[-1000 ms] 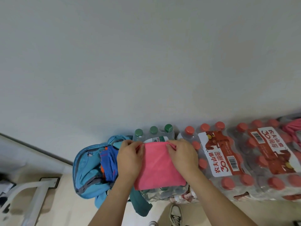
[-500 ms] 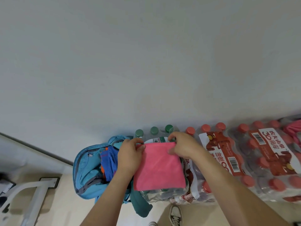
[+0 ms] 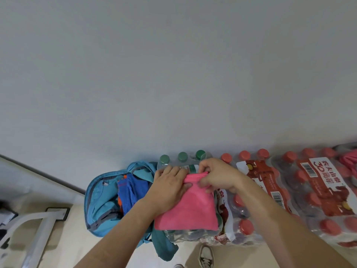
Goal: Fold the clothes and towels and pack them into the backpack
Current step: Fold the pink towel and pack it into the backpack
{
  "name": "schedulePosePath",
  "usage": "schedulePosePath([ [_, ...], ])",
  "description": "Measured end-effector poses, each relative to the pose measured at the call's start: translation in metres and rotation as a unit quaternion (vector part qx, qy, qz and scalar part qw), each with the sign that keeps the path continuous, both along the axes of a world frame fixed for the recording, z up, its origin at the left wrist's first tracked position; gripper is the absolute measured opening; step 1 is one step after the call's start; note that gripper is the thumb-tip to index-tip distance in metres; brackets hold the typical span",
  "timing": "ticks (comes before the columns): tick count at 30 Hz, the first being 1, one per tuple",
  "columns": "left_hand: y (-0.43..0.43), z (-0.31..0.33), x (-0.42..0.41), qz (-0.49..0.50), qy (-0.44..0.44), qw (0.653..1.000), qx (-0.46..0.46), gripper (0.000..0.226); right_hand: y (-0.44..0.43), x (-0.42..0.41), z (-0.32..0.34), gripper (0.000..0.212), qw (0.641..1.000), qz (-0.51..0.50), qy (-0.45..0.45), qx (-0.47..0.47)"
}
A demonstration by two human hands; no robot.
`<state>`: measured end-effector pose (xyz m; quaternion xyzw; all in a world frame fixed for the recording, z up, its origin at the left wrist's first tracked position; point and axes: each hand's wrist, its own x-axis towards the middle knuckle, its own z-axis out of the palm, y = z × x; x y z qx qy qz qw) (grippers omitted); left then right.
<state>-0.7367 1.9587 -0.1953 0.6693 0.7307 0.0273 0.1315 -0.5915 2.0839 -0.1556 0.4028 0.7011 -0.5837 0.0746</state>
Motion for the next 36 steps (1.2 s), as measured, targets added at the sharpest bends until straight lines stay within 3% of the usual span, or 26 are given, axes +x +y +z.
schedulePosePath([
  [4, 0.009, 0.026, -0.01, 0.02, -0.039, 0.999, 0.009, 0.034, -0.001, -0.004, 0.013, 0.022, 0.998, -0.041, 0.039, -0.035],
  [8, 0.014, 0.072, -0.02, 0.03, 0.002, 0.967, 0.252, 0.035, 0.005, -0.005, 0.052, 0.024, 0.982, -0.064, 0.124, 0.128],
  [11, 0.011, 0.093, -0.014, 0.031, 0.034, 0.944, 0.326, 0.026, 0.002, 0.001, 0.066, 0.025, 0.964, -0.084, 0.168, 0.188],
  [13, 0.005, 0.084, -0.007, 0.018, 0.049, 0.962, 0.27, 0.033, -0.009, 0.01, 0.054, 0.025, 0.959, -0.056, 0.161, 0.225],
  [17, -0.023, 0.027, 0.014, -0.042, 0.096, 0.99, 0.095, 0.081, -0.033, 0.041, 0.02, 0.026, 0.966, 0.153, 0.029, 0.207],
  [18, -0.031, 0.018, 0.02, -0.06, 0.105, 0.99, 0.077, 0.08, -0.035, 0.047, 0.016, 0.026, 0.966, 0.177, 0.009, 0.189],
  [20, -0.041, 0.008, 0.027, -0.07, 0.123, 0.985, 0.101, 0.062, -0.036, 0.052, 0.017, 0.025, 0.978, 0.111, 0.022, 0.177],
  [23, -0.047, 0.011, 0.033, -0.062, 0.142, 0.978, 0.138, 0.048, -0.035, 0.039, 0.019, 0.027, 0.954, 0.027, 0.07, 0.29],
  [30, -0.073, -0.01, 0.046, -0.074, 0.111, 0.989, 0.058, 0.063, -0.041, 0.004, -0.04, 0.062, 0.884, 0.242, 0.019, 0.399],
  [36, -0.08, -0.008, 0.057, -0.067, 0.135, 0.985, 0.087, 0.052, -0.037, 0.006, -0.057, 0.052, 0.832, 0.281, 0.021, 0.477],
])
